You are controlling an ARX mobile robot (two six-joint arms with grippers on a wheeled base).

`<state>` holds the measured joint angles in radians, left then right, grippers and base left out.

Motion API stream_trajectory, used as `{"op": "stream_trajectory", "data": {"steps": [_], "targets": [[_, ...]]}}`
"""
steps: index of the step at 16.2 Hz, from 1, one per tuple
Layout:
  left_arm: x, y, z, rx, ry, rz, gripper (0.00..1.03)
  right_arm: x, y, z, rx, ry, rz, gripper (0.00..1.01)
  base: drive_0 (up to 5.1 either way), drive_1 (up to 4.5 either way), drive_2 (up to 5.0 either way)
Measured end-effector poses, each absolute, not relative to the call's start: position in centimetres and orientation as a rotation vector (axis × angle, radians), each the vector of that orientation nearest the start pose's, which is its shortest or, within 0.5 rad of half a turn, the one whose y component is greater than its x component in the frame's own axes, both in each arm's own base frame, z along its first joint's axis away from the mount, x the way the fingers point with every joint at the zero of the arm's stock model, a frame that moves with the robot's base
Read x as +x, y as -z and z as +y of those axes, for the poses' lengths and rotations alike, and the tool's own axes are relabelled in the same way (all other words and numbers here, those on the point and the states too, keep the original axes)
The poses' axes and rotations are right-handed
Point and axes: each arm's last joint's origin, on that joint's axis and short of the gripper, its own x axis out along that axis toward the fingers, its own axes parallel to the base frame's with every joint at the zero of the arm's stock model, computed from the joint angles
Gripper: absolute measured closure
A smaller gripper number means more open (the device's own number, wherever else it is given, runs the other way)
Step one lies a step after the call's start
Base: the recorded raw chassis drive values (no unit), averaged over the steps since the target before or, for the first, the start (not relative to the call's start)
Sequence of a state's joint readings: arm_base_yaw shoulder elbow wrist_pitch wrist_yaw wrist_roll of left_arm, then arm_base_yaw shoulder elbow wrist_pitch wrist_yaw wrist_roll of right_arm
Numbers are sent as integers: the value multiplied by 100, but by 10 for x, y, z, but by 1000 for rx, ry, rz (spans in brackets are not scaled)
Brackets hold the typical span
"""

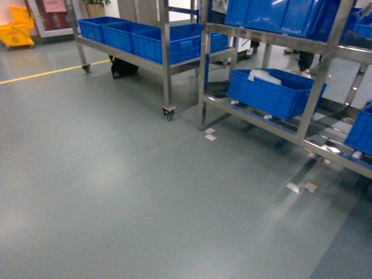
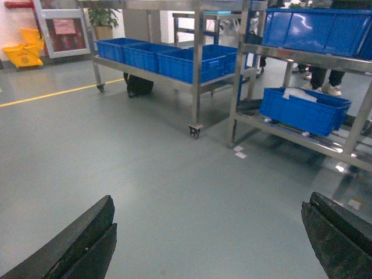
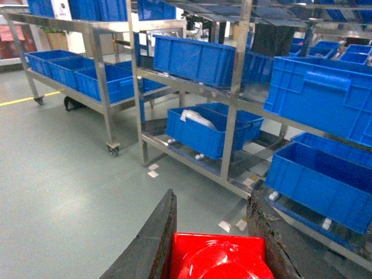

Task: Pick red block from blue box to shelf

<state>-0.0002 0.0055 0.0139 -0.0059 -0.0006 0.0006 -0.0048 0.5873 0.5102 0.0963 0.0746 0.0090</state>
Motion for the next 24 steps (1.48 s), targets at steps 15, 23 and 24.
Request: {"op": "stream_trajectory", "data": {"steps": [15, 23, 24], "targets": [[97, -167, 0, 1, 1, -2, 5, 146, -293, -3, 10, 80, -21, 72, 0, 0, 0], [97, -167, 0, 1, -3, -5, 5, 146, -293, -3, 10, 79, -22, 72, -53, -53, -53], [97, -167, 0, 1, -3, -5, 5, 146, -293, -3, 10, 79, -22, 72, -195, -195, -195]]}}
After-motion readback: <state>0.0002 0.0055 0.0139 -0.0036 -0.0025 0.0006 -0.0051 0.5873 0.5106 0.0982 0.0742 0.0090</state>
